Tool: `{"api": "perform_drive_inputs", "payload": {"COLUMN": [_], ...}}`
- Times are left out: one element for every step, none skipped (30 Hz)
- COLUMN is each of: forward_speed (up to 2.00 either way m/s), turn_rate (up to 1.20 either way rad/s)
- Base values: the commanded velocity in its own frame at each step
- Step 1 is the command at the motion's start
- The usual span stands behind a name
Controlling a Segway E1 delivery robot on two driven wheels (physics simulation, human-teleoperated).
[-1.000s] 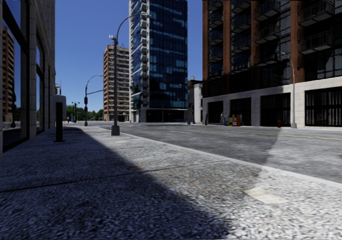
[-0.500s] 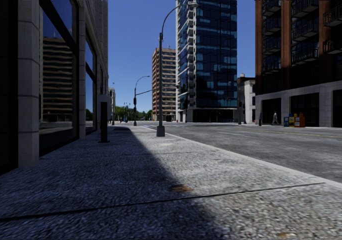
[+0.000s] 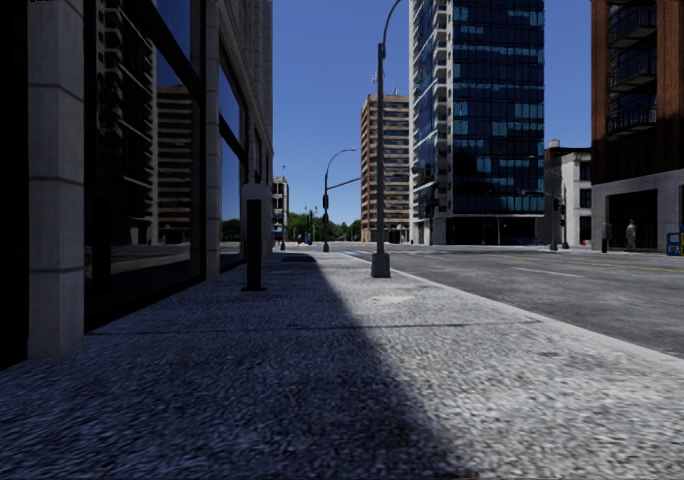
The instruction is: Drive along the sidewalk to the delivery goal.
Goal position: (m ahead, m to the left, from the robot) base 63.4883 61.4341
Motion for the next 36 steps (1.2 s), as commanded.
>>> {"api": "perform_drive_inputs", "payload": {"forward_speed": [2.00,2.00,2.00,2.00,2.00,2.00,2.00,2.00,2.00,2.00,2.00,2.00,2.00,2.00,2.00,2.00,2.00,2.00,2.00,2.00,2.00,2.00,2.00,2.00,2.00,2.00,2.00,2.00,2.00,2.00,2.00,2.00,2.00,2.00,2.00,2.00], "turn_rate": [0.00,0.00,0.00,0.00,0.00,0.00,0.00,0.00,0.00,0.00,0.00,0.00,0.00,0.00,0.00,0.00,0.00,0.00,0.00,0.00,0.00,0.00,0.00,0.00,0.00,0.00,0.00,0.00,0.00,0.00,0.00,0.00,0.00,0.00,0.00,0.00]}}
